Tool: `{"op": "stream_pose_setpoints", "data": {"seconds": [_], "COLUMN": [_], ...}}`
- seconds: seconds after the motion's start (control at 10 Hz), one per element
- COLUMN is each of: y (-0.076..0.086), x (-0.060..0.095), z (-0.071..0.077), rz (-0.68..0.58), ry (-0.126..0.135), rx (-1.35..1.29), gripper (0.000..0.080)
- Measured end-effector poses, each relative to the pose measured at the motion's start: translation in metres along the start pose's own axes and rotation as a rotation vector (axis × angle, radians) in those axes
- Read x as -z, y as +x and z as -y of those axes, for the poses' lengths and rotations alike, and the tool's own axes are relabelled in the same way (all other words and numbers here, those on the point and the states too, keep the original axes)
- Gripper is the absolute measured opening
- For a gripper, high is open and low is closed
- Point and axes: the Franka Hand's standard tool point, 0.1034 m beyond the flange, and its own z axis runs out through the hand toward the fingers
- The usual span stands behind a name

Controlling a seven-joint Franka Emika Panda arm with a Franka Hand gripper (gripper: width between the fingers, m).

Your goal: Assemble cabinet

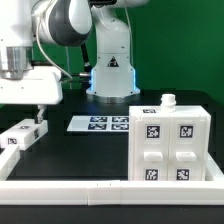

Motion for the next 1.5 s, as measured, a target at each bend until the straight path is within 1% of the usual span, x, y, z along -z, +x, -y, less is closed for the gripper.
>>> {"op": "stream_pose_setpoints", "data": {"seconds": [0.1,0.2,0.3,0.4,0.6,0.7,0.8,0.9,1.0,1.1,1.2,1.3,1.4,1.5], "y": [0.0,-0.001,-0.007,-0.015,-0.024,-0.028,-0.027,-0.025,-0.025,-0.025,-0.022,-0.019,-0.015,-0.008], "x": [-0.004,-0.011,-0.019,-0.024,-0.027,-0.029,-0.029,-0.029,-0.029,-0.029,-0.028,-0.025,-0.019,-0.007], "z": [0.0,-0.002,-0.002,0.001,0.002,0.007,0.012,0.013,0.014,0.015,0.02,0.032,0.051,0.077], "rz": [0.004,0.0,0.002,0.011,0.011,0.011,0.012,0.01,0.008,0.004,-0.01,-0.033,-0.047,-0.061], "ry": [0.002,-0.008,-0.016,-0.015,-0.024,-0.025,-0.023,-0.024,-0.025,-0.028,-0.036,-0.047,-0.048,-0.041], "rx": [0.001,0.012,0.011,0.011,0.012,0.008,0.016,0.02,0.023,0.027,0.037,0.053,0.056,0.052], "gripper": [0.0797,0.0797,0.0797,0.0797,0.0797,0.0779,0.0653,0.0653,0.0561,0.0561,0.0561,0.0561,0.0561,0.0561]}}
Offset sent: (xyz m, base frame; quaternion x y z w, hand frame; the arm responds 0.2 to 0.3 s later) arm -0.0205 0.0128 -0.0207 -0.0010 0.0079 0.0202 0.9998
